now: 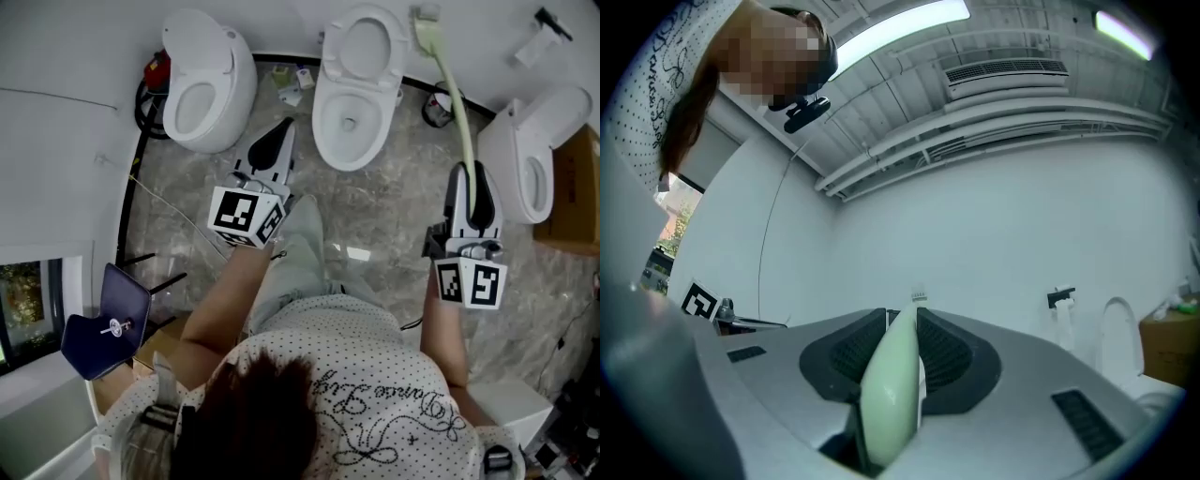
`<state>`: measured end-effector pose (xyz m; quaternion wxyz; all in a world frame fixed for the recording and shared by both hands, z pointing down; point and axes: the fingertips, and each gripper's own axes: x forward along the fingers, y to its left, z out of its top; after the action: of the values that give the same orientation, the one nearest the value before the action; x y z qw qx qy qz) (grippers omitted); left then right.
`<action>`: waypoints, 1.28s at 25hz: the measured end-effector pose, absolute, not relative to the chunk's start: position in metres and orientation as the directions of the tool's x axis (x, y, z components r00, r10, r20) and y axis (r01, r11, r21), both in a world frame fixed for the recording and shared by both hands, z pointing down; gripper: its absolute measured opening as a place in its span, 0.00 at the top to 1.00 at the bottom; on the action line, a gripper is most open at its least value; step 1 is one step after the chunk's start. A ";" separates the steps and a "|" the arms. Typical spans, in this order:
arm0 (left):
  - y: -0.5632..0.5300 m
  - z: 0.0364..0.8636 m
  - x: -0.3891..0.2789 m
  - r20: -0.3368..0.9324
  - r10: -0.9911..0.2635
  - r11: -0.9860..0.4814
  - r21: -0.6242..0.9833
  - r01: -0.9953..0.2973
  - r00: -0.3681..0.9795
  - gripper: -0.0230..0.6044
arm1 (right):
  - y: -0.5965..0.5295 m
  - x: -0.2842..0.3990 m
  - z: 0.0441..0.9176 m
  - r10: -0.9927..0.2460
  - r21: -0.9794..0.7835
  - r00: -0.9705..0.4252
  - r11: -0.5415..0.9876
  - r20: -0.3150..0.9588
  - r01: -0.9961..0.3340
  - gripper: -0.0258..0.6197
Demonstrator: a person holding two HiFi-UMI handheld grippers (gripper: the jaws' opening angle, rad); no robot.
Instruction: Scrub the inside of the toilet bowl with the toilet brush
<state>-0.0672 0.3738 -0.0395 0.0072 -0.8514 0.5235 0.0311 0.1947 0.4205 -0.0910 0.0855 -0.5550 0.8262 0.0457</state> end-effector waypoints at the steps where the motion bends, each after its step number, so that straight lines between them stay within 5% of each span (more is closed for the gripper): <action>1: 0.363 -0.038 -0.068 -0.061 -0.889 -0.455 0.024 -0.890 0.453 0.96 | 0.412 0.194 -0.090 -0.911 -0.025 -0.367 0.378 -0.188 -0.926 0.78; 17: 0.144 -0.023 -0.109 -0.032 -0.827 -0.562 0.017 -0.827 0.562 0.96 | 0.217 0.122 -0.079 -0.933 -0.049 -0.327 0.337 -0.150 -0.940 0.78; 32: 0.064 0.054 -0.100 0.082 -0.806 -0.577 0.116 -0.809 0.586 0.96 | 0.159 0.131 0.008 -0.952 -0.148 -0.298 0.284 0.078 -0.947 0.78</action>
<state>-0.0997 0.0638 0.0543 -0.0708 -0.8878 0.4547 -0.0102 0.1305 0.1587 0.0075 0.0129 -0.5925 0.8012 -0.0829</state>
